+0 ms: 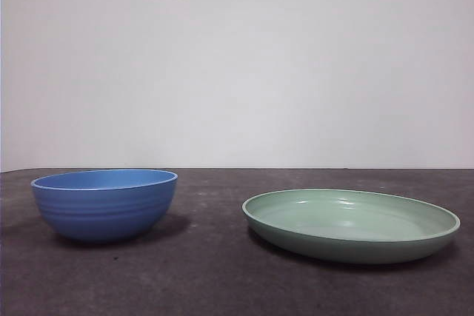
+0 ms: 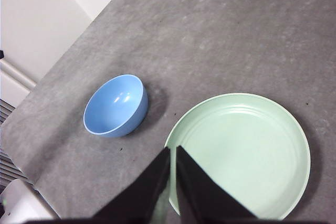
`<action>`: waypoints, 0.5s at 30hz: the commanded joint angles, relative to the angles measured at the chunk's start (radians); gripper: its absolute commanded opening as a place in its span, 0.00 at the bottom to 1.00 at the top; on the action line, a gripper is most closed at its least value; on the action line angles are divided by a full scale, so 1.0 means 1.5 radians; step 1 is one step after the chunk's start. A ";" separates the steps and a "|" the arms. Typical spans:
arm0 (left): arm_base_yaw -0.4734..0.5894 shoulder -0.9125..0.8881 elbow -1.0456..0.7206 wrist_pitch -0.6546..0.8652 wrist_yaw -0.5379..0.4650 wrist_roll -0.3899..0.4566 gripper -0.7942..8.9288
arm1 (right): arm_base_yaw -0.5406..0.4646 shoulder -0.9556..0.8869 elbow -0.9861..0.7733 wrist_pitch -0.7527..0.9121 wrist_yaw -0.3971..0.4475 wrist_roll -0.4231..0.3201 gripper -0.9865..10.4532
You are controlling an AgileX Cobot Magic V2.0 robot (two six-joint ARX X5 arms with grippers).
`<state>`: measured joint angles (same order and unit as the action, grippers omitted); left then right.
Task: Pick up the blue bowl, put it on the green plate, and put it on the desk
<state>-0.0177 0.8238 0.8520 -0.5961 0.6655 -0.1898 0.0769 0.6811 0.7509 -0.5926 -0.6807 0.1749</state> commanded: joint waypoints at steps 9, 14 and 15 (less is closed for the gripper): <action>-0.002 0.003 0.012 0.008 0.008 0.034 0.52 | 0.001 0.002 0.011 0.020 0.003 -0.025 0.32; -0.002 0.003 0.012 0.008 0.008 0.033 0.69 | 0.001 0.002 0.011 0.020 0.003 -0.024 0.52; -0.002 0.003 0.012 0.008 0.008 0.032 0.69 | 0.001 0.002 0.011 0.020 0.002 -0.024 0.52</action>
<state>-0.0177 0.8238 0.8520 -0.5949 0.6662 -0.1505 0.0769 0.6811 0.7509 -0.5720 -0.6781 0.1524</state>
